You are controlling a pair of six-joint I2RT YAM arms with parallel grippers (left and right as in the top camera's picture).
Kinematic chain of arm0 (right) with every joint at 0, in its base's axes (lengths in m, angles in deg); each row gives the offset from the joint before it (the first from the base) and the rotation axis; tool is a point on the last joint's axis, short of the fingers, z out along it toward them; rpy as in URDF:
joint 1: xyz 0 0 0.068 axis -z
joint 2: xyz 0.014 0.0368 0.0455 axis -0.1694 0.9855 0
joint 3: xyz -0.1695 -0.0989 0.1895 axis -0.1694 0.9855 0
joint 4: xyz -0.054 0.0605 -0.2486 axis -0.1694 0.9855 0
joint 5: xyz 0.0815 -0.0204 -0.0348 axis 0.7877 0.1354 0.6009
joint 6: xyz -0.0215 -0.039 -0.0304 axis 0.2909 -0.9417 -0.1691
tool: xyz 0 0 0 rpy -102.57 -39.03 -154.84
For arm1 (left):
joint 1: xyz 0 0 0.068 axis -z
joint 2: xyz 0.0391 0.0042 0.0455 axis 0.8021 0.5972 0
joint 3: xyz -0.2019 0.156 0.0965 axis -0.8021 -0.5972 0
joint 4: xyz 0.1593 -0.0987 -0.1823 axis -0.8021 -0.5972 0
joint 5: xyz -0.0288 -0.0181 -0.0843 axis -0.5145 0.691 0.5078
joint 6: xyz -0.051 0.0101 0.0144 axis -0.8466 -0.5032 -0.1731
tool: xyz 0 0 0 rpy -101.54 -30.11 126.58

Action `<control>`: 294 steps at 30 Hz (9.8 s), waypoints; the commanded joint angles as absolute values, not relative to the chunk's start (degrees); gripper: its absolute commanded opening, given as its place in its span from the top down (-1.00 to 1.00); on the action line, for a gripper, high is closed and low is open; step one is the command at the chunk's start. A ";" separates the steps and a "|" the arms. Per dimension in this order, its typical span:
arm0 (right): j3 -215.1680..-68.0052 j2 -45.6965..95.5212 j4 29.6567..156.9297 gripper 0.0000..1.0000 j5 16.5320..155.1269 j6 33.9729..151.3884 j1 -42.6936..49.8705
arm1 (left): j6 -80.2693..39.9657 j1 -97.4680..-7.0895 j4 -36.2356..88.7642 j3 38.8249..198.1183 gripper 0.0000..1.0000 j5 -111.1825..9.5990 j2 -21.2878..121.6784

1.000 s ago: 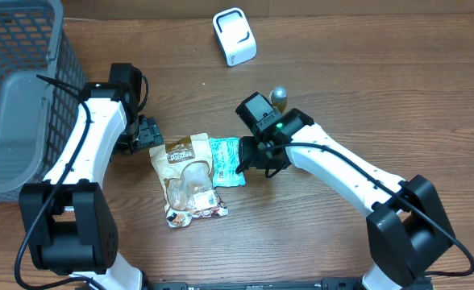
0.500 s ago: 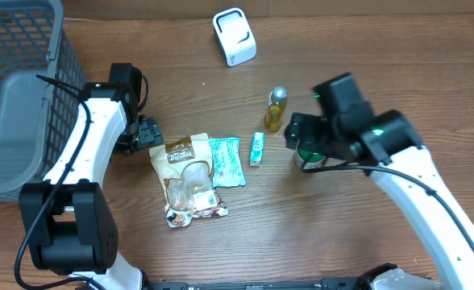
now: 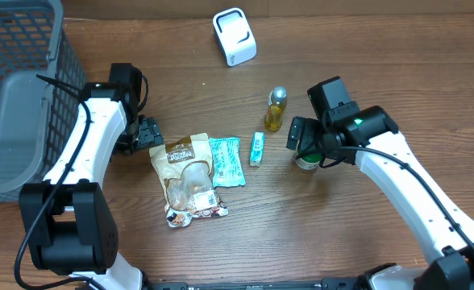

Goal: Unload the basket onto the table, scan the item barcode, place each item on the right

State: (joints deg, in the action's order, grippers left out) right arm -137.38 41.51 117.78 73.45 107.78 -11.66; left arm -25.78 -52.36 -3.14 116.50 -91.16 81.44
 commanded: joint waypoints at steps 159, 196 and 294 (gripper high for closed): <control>-130.30 52.20 112.23 -0.26 73.62 108.77 -11.37 | -26.17 -52.66 -3.10 116.20 -0.99 -92.32 82.05; -135.30 52.18 123.86 -0.17 103.61 108.75 -11.37 | -26.17 -52.66 -3.10 116.20 -0.99 -92.32 82.05; -131.00 52.20 115.38 -0.68 73.12 108.75 -11.39 | -26.17 -52.66 -3.10 116.20 -0.99 -92.32 82.05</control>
State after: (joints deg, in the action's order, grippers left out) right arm -132.09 52.20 116.06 74.56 108.79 -11.61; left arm -25.78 -52.36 -3.14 116.50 -91.16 81.44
